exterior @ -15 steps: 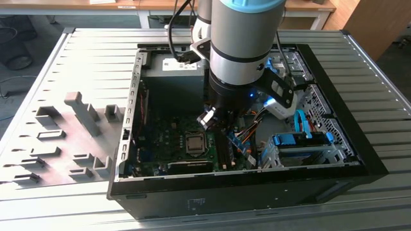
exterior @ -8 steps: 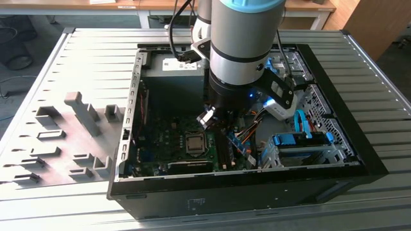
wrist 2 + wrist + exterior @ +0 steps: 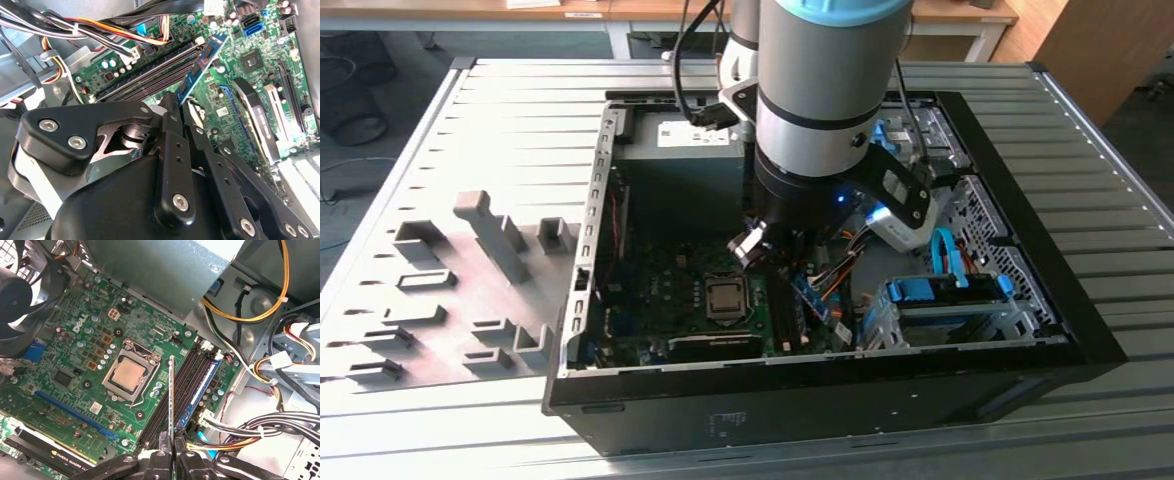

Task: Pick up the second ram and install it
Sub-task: 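Insert the second ram into the second slot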

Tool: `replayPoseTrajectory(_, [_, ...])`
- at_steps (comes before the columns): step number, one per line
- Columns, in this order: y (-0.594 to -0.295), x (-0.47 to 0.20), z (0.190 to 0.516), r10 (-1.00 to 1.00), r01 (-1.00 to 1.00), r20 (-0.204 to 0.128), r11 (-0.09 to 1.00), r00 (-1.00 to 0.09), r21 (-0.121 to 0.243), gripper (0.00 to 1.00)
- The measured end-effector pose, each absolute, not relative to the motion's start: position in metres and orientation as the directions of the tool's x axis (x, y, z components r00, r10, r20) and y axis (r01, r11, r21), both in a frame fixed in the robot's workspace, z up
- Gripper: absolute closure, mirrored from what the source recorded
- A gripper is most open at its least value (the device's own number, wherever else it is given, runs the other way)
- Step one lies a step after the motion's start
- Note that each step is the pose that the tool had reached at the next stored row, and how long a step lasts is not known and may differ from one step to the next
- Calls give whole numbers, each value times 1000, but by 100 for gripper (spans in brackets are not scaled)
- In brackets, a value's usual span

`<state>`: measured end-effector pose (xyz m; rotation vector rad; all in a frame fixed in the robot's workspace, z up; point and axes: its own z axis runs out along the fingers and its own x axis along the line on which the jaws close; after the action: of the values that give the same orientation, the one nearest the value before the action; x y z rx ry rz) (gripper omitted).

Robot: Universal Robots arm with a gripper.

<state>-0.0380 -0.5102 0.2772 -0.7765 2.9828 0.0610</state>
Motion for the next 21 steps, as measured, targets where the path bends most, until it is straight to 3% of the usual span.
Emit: replayPoseTrajectory(21, [-510,-38,277,-426,-428,-67,903,-902,23,86])
